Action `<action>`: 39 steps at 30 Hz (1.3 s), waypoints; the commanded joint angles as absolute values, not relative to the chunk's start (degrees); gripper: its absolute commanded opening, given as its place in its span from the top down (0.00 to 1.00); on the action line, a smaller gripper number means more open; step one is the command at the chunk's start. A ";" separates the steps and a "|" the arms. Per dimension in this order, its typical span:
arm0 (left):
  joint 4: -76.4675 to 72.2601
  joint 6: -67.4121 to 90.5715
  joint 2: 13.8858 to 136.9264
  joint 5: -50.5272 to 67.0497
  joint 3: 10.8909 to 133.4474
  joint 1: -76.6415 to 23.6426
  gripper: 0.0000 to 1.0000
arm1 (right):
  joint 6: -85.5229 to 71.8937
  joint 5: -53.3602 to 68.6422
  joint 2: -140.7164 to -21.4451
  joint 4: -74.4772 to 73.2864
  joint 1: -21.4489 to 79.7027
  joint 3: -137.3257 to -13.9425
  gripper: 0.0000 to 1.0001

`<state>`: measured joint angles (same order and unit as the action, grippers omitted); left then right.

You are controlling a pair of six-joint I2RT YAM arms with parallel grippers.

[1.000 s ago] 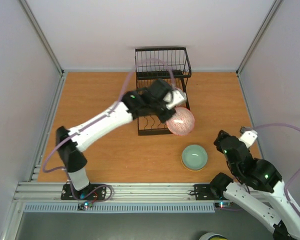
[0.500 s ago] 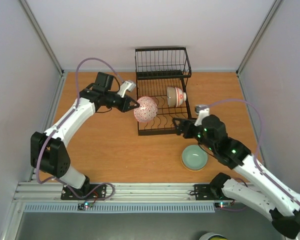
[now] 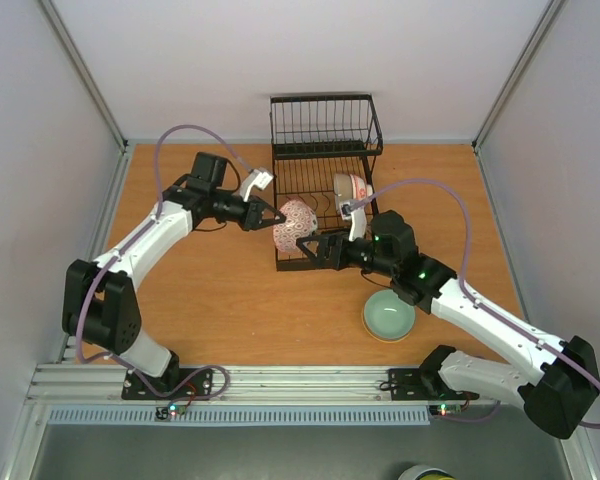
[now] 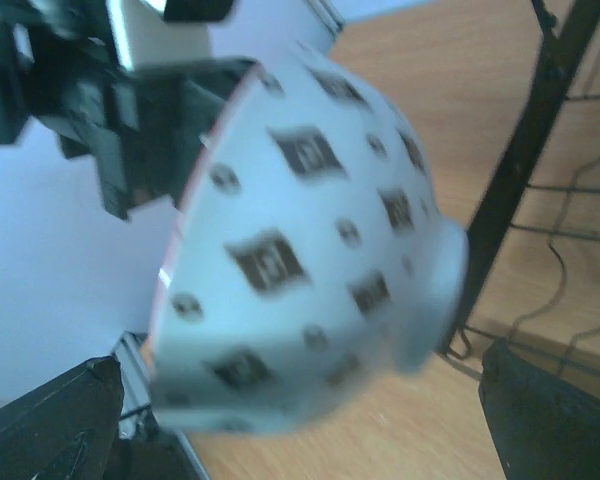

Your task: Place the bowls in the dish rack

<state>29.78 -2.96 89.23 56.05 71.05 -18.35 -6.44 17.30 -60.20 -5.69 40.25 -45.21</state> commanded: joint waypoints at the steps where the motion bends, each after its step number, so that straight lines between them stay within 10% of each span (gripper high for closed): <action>1: 25.18 -2.37 87.82 62.26 70.09 -19.89 0.99 | -8.04 19.09 -58.72 4.73 40.52 -44.32 0.01; 28: 14.56 2.47 80.16 60.89 63.83 -19.86 1.00 | -13.36 21.63 -63.14 4.26 40.52 -45.80 0.10; 31: 14.48 2.29 80.06 60.58 63.59 -19.91 1.00 | -14.17 23.81 -64.46 5.94 40.51 -46.02 0.30; 35: 14.49 2.32 80.41 61.06 63.55 -19.86 1.00 | -14.15 24.14 -64.90 6.38 40.47 -46.29 0.90; 39: 15.30 1.99 80.01 58.79 63.55 -19.86 0.99 | -12.93 21.43 -63.78 4.22 40.51 -46.66 0.99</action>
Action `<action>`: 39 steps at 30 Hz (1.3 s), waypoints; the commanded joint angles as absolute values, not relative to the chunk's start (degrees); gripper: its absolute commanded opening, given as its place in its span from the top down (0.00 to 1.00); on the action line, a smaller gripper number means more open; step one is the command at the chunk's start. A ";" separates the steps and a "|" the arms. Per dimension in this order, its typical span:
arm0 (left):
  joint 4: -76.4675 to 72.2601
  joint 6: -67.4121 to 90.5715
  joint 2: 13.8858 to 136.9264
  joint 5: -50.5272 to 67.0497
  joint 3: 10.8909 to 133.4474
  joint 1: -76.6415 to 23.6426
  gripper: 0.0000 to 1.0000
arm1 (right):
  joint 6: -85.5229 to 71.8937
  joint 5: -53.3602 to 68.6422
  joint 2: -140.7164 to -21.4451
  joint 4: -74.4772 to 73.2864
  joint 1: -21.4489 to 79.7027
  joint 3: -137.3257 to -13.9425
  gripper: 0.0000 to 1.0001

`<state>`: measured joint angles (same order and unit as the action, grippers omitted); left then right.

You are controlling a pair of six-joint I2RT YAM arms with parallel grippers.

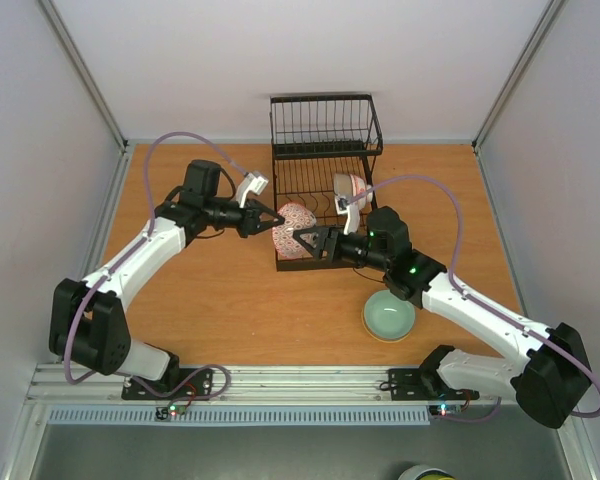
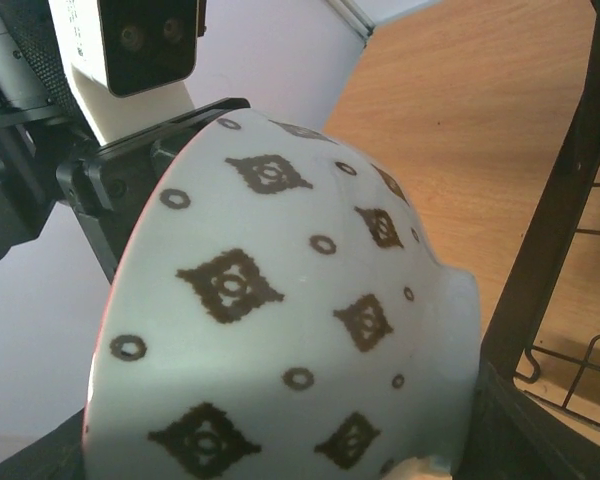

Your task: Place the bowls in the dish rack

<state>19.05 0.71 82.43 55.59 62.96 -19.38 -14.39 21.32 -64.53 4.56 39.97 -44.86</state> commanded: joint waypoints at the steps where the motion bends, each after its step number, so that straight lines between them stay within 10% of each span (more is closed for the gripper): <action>1: 15.51 1.81 79.71 57.73 63.50 -19.86 0.99 | -12.45 20.61 -63.33 3.51 40.52 -46.67 0.99; 4: 15.87 1.25 78.74 54.69 62.95 -19.84 0.97 | -11.16 17.45 -62.44 0.71 40.51 -47.58 0.99; 9: 15.64 0.36 76.54 50.47 61.74 -19.87 0.33 | -7.27 10.34 -63.52 -8.58 40.51 -52.75 0.99; 12: 14.76 0.18 73.63 43.42 60.09 -19.85 0.23 | -3.36 6.40 -66.82 -13.00 40.52 -56.94 0.99; 20: 10.87 -4.73 68.80 20.46 55.44 -19.84 0.17 | 6.70 -10.63 -84.80 -26.59 40.60 -74.51 0.99; 39: 7.52 -4.56 70.74 24.75 52.95 -19.82 0.19 | 23.72 -36.04 -116.82 -29.88 42.34 -96.62 0.99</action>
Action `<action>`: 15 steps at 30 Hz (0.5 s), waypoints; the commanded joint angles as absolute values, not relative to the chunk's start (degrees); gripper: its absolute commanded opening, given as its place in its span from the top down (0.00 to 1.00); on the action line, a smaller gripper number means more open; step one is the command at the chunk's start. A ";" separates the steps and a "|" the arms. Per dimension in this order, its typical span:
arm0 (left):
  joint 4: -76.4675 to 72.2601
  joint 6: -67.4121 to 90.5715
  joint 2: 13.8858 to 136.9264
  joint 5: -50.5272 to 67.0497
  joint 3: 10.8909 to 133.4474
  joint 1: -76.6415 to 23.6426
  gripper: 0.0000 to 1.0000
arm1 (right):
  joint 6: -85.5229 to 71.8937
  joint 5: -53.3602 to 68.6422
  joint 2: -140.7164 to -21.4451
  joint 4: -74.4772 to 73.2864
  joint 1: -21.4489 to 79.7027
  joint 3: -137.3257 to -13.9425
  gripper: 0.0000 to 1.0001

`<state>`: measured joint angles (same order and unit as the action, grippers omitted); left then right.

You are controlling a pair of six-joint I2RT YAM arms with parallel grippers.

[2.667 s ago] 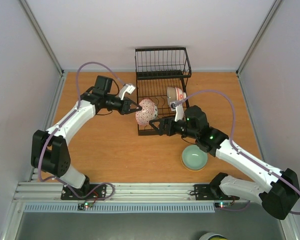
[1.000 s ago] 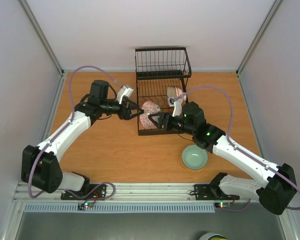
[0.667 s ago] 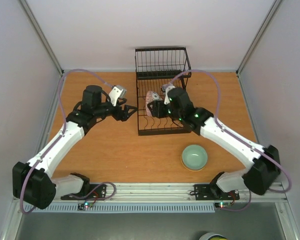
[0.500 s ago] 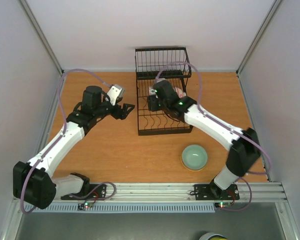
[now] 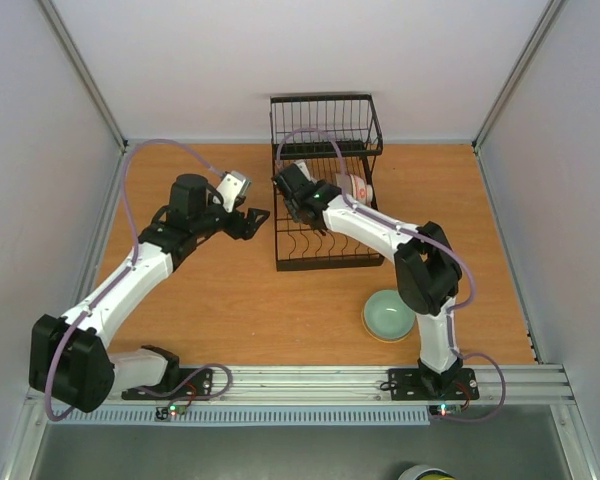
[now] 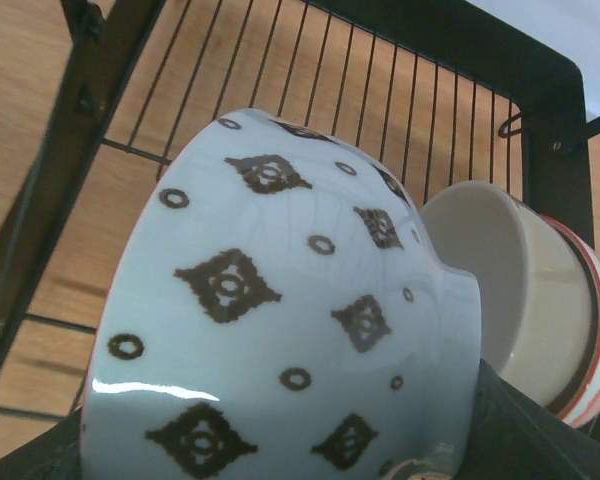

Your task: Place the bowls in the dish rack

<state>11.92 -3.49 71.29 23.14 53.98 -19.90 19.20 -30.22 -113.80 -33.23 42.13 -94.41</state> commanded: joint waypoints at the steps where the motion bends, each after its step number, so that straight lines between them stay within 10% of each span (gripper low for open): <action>1: 7.37 -4.77 70.83 25.47 52.77 -19.82 0.19 | 24.03 -36.24 -117.69 -29.20 42.17 -96.79 0.99; 15: 6.36 -5.01 71.37 27.16 52.11 -19.81 0.20 | 20.38 -30.38 -122.28 -26.66 37.82 -96.83 0.99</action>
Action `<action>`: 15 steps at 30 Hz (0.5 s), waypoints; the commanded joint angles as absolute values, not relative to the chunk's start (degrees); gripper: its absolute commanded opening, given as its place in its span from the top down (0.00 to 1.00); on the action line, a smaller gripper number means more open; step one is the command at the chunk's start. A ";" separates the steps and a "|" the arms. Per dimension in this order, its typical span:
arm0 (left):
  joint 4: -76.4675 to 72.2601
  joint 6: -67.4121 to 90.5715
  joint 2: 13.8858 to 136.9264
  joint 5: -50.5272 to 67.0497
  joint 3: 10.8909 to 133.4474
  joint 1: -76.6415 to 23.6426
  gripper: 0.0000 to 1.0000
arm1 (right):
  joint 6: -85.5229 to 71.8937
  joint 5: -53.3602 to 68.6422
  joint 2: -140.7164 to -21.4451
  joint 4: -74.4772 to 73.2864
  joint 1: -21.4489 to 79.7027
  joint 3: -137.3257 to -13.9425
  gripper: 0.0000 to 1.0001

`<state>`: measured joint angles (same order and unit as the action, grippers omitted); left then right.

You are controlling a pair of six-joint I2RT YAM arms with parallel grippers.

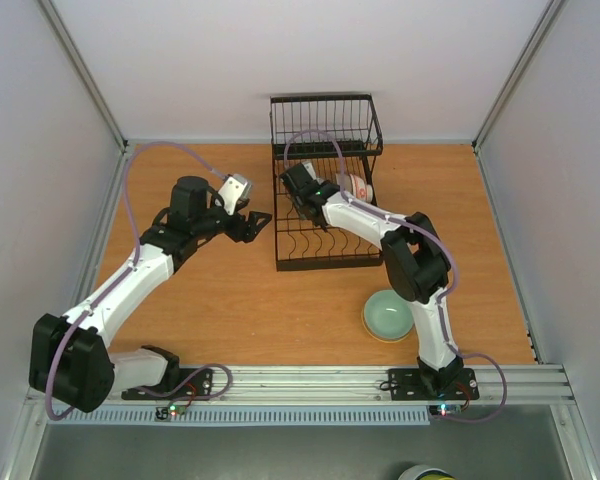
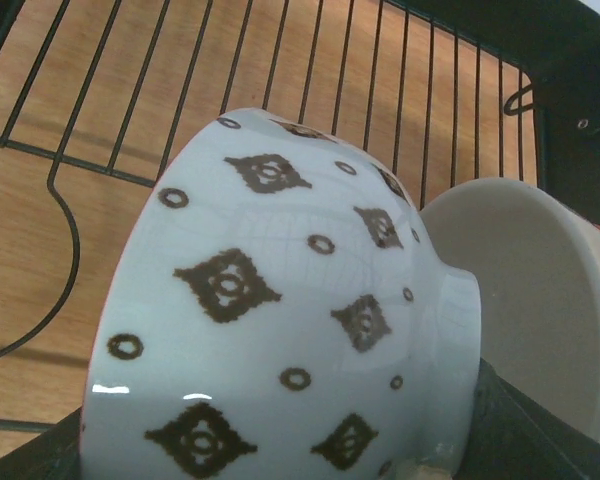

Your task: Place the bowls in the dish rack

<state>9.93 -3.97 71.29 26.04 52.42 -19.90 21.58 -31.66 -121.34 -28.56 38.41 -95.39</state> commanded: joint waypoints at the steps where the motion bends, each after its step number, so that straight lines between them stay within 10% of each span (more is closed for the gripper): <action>1: 6.32 -5.05 71.49 27.08 52.12 -19.84 0.20 | 20.05 -29.48 -122.41 -26.90 37.75 -96.81 0.99; 5: 6.20 -5.13 71.93 27.27 52.12 -19.86 0.20 | 17.52 -24.62 -122.11 -27.43 36.82 -95.74 0.96; 10: 6.09 -4.94 72.39 28.16 52.21 -19.86 0.20 | 16.47 -22.50 -121.64 -26.93 36.26 -93.65 0.53; 15: 6.08 -4.80 72.76 28.73 52.20 -19.82 0.20 | 16.31 -25.06 -120.41 -27.13 36.20 -92.59 0.40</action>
